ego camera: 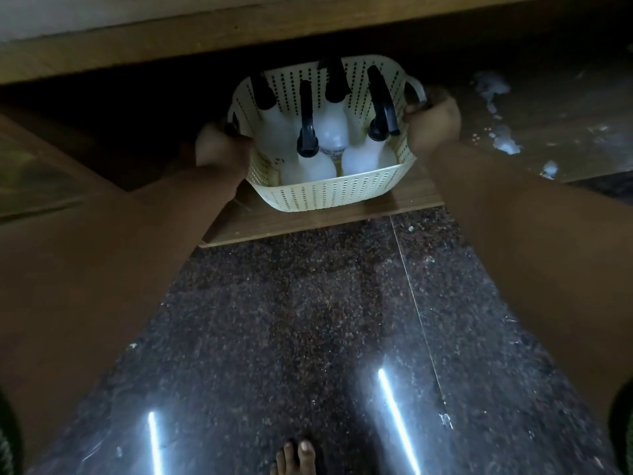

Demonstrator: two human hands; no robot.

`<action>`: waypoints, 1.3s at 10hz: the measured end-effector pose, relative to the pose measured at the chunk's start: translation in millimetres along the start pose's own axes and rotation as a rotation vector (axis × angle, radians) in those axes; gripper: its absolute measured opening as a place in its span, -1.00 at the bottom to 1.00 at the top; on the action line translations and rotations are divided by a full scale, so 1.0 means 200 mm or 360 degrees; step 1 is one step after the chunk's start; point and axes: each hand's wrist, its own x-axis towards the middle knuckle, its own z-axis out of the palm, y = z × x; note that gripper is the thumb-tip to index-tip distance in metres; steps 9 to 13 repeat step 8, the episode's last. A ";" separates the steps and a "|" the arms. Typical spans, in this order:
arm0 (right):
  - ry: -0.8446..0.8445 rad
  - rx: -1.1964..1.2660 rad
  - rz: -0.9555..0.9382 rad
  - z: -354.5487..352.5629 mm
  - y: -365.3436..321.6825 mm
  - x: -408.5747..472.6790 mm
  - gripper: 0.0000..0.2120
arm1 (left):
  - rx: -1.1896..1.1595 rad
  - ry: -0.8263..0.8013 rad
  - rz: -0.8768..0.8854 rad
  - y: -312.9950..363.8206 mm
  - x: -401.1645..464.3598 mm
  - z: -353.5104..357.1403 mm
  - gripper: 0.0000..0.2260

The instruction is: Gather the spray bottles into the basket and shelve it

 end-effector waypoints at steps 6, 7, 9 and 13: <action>0.0105 0.0253 0.0086 0.07 -0.04 0.02 -0.73 | 0.0169 0.0091 0.0006 0.02 0.10 0.06 -0.70; 0.0129 -0.0160 -0.0057 0.06 -0.05 -0.01 -0.68 | 0.0371 0.0127 0.0080 0.06 0.05 0.07 -0.64; 0.0162 -0.0559 -0.0239 0.04 -0.05 -0.09 -0.58 | 0.0641 0.0122 0.0110 0.11 -0.05 0.06 -0.51; 0.0162 -0.0559 -0.0239 0.04 -0.05 -0.09 -0.58 | 0.0641 0.0122 0.0110 0.11 -0.05 0.06 -0.51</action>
